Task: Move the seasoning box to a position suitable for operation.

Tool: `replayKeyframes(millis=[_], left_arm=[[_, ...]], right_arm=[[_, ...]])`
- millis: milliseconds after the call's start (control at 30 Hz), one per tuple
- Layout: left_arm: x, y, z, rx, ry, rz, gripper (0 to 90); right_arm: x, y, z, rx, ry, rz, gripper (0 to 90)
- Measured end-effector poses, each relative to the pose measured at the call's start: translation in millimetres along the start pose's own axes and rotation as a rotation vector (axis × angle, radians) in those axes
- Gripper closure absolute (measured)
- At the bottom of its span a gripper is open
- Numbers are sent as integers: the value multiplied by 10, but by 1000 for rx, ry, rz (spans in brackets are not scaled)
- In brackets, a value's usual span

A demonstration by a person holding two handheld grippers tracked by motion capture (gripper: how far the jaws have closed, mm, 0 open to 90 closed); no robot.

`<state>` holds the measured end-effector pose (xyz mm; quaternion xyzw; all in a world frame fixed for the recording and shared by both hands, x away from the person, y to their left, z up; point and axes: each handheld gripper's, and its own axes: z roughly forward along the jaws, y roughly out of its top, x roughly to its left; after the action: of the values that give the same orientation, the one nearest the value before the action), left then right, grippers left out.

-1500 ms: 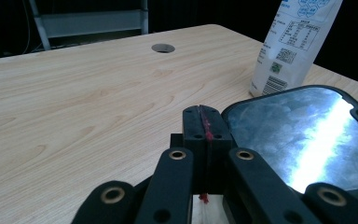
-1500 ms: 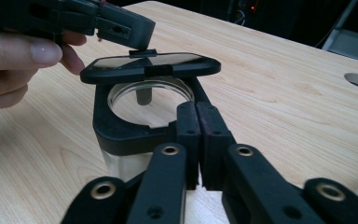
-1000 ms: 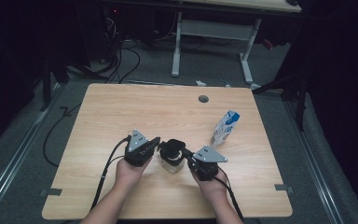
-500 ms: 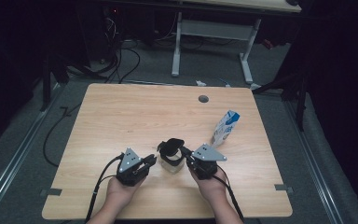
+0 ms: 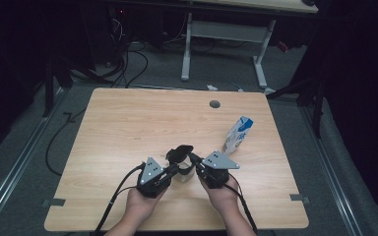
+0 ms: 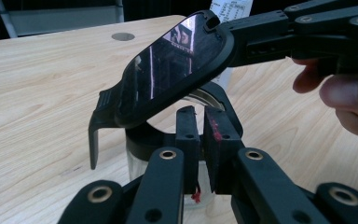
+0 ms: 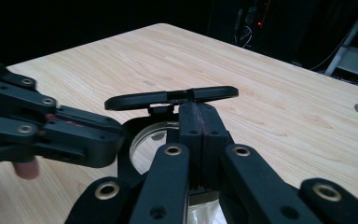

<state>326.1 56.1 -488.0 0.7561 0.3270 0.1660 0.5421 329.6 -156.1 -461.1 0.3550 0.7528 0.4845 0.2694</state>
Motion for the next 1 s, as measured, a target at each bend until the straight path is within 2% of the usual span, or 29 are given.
replayKeyframes(millis=[100,167,500,633,1000], left_arm=[[-21,18,1,-24,9,-1,869],[-30,26,6,-23,8,2,899],[-44,58,25,-33,9,-10,899],[-36,90,18,-40,10,-10,897],[99,194,-6,-64,59,-20,892]], right_arm=[[6,-5,0,3,2,1,899],[3,-22,-2,6,5,2,899],[6,-194,44,59,26,15,899],[25,-207,64,60,30,13,899],[27,-203,128,69,54,22,900]])
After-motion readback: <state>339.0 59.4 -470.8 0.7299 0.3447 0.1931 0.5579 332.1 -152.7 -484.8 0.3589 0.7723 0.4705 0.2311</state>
